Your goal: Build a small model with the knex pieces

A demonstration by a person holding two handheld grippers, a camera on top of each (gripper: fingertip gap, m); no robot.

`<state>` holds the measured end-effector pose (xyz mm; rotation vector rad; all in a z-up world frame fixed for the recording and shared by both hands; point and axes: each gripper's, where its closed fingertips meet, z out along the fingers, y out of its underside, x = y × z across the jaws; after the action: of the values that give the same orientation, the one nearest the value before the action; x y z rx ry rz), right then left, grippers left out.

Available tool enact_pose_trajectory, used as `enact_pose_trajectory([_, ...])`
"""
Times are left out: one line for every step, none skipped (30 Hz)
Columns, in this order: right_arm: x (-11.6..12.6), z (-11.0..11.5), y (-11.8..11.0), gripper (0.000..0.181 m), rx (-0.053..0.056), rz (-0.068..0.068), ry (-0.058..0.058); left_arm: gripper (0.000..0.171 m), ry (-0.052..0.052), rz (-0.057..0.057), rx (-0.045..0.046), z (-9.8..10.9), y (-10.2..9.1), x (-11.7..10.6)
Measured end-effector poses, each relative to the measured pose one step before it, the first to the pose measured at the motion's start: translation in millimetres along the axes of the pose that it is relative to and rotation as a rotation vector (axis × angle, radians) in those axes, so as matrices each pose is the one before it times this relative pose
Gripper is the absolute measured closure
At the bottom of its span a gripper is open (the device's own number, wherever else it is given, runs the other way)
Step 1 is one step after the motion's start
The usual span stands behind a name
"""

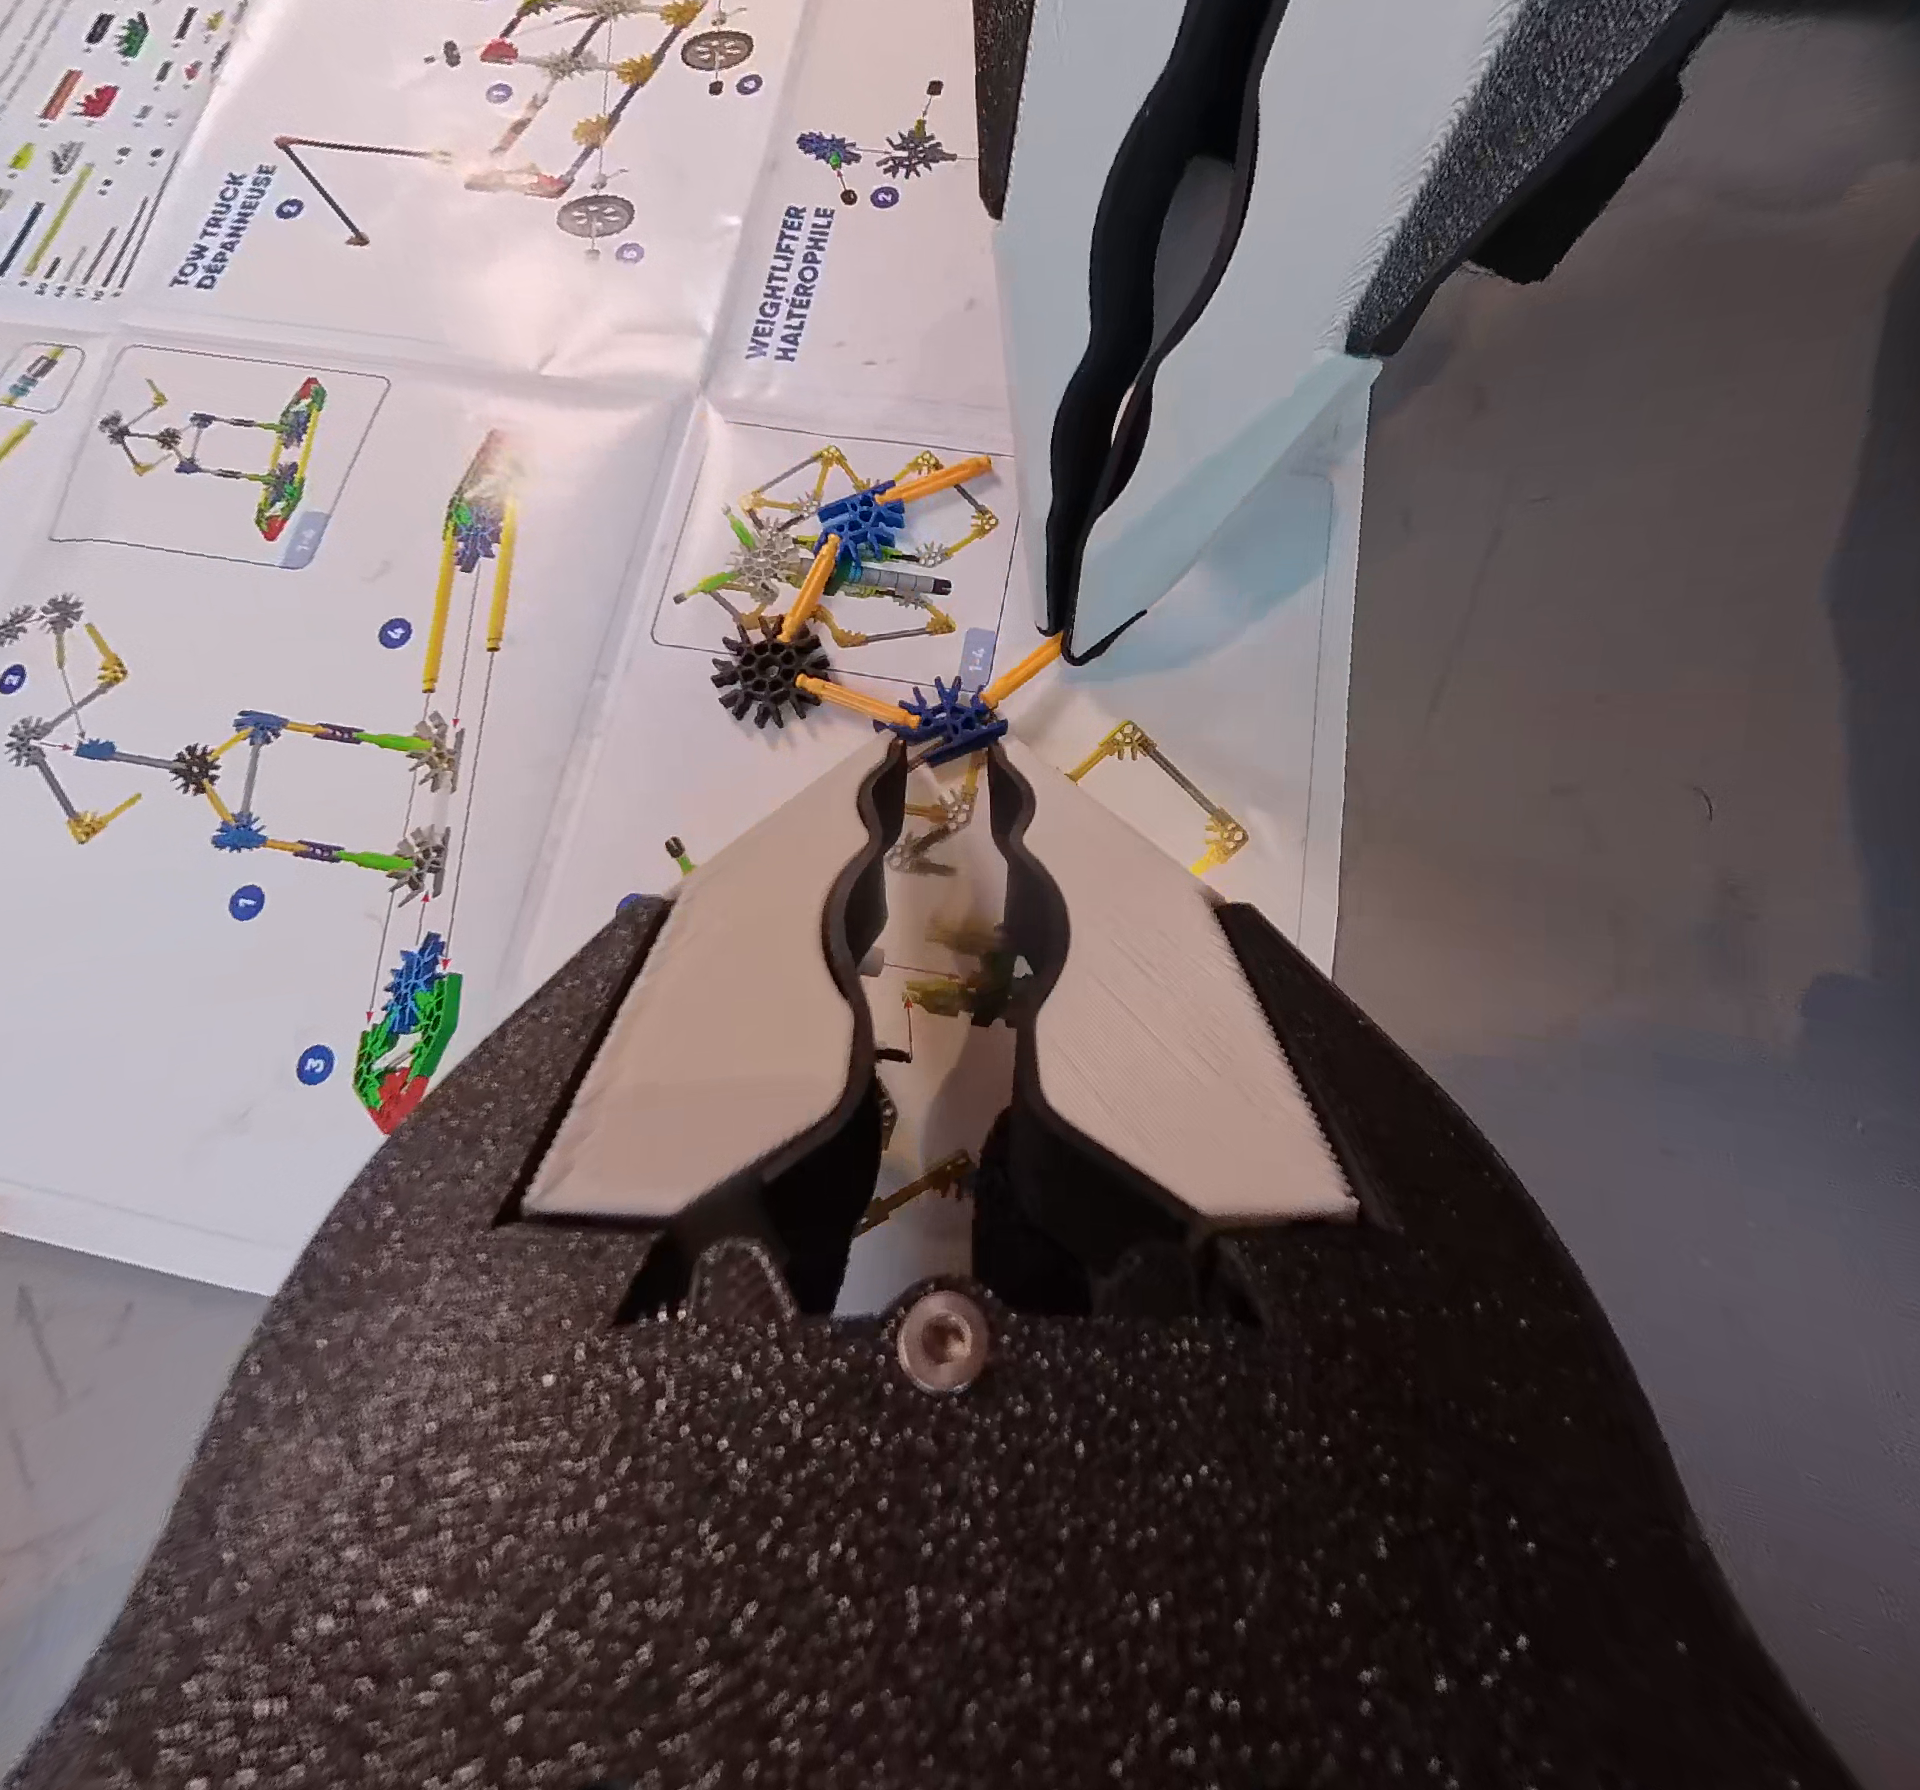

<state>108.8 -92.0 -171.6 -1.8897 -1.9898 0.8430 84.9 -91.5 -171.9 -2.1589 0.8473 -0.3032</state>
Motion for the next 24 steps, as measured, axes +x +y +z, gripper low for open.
enact_pose_trajectory([0.17,-0.20,-0.52,0.179,0.0030,0.0061,0.0013,0.156,0.0013,-0.0002,0.00072,0.14,-0.20,0.35])
enact_pose_trajectory([-0.13,-0.01,-0.04,0.179,-0.0003,0.0042,-0.0002,0.157,0.0023,0.0009,-0.00009,0.13,-0.13,0.48])
enact_pose_trajectory([-0.64,0.01,0.34,0.179,-0.0020,0.0019,-0.0017,0.157,0.0036,0.0011,-0.00006,0.24,-0.11,0.86])
enact_pose_trajectory([-0.87,0.15,0.74,0.179,-0.0051,0.0000,-0.0019,0.158,0.0029,0.0010,-0.00001,0.07,-0.09,0.76])
enact_pose_trajectory([-1.85,0.02,0.61,0.179,-0.0047,-0.0041,-0.0063,0.158,0.0026,0.0008,-0.00018,0.12,-0.12,0.68])
enact_pose_trajectory([-0.47,0.09,-0.05,0.178,0.0001,-0.0011,0.0011,0.158,0.0026,0.0001,-0.00031,0.12,-0.10,0.58])
enact_pose_trajectory([-0.27,0.01,0.22,0.178,-0.0015,-0.0008,0.0012,0.158,0.0035,0.0000,-0.00030,0.12,-0.10,0.71])
enact_pose_trajectory([0.07,0.02,0.02,0.178,-0.0001,0.0009,0.0016,0.158,0.0056,0.0002,-0.00002,0.13,-0.14,1.13])
enact_pose_trajectory([-0.44,-0.04,0.18,0.178,-0.0012,0.0008,-0.0014,0.158,0.0056,0.0008,0.00018,0.19,-0.22,1.16])
enact_pose_trajectory([0.26,-0.05,0.29,0.178,-0.0023,0.0030,0.0025,0.158,0.0018,0.0018,-0.00018,0.17,-0.17,0.71])
enact_pose_trajectory([-0.17,-0.03,0.13,0.177,-0.0015,0.0017,0.0002,0.158,-0.0009,0.0018,-0.00067,0.04,0.00,0.17])
enact_pose_trajectory([-0.62,-0.23,-0.04,0.175,-0.0009,-0.0001,-0.0020,0.158,0.0003,0.0006,-0.00063,-0.06,-0.03,0.07])
enact_pose_trajectory([-0.25,-0.56,-0.46,0.174,0.0014,-0.0014,0.0017,0.158,0.0012,-0.0001,-0.00046,-0.09,0.11,0.24])
enact_pose_trajectory([-0.40,-1.04,-1.84,0.173,0.0086,-0.0057,0.0023,0.158,0.0004,0.0002,-0.00067,0.00,0.05,0.11])
enact_pose_trajectory([-0.17,-1.46,-3.31,0.174,0.0171,-0.0093,0.0046,0.158,-0.0002,0.0007,-0.00093,-0.14,0.05,0.06])
enact_pose_trajectory([0.72,-1.35,-2.82,0.177,0.0116,-0.0077,0.0093,0.158,-0.0005,0.0011,-0.00075,0.04,0.01,-0.01])
enact_pose_trajectory([1.00,-0.54,-1.59,0.181,0.0043,-0.0079,0.0097,0.158,-0.0005,0.0009,-0.00063,-0.12,0.01,0.01])
enact_pose_trajectory([0.30,0.40,-0.49,0.181,-0.0019,-0.0091,0.0048,0.158,-0.0002,0.0004,-0.00072,-0.01,0.05,0.16])
enact_pose_trajectory([-0.20,0.84,-0.02,0.181,-0.0033,-0.0071,0.0022,0.158,-0.0001,0.0004,-0.00068,-0.07,-0.03,0.02])
enact_pose_trajectory([-0.67,1.13,0.05,0.181,-0.0032,-0.0050,-0.0012,0.158,-0.0001,0.0003,-0.00057,0.01,0.03,0.04])
enact_pose_trajectory([-0.45,1.16,-0.46,0.181,0.0012,-0.0020,-0.0007,0.158,-0.0001,-0.0001,-0.00036,-0.03,0.05,0.00])
enact_pose_trajectory([-0.45,1.05,-0.03,0.181,-0.0020,-0.0008,-0.0010,0.158,0.0000,-0.0005,-0.00015,0.04,-0.03,0.10])
enact_pose_trajectory([-0.02,0.91,0.40,0.181,-0.0041,-0.0016,0.0009,0.158,0.0000,-0.0005,-0.00015,-0.01,0.02,0.03])
enact_pose_trajectory([0.52,1.07,0.99,0.181,-0.0078,-0.0023,0.0039,0.158,0.0000,-0.0003,-0.00023,-0.08,-0.04,0.02])
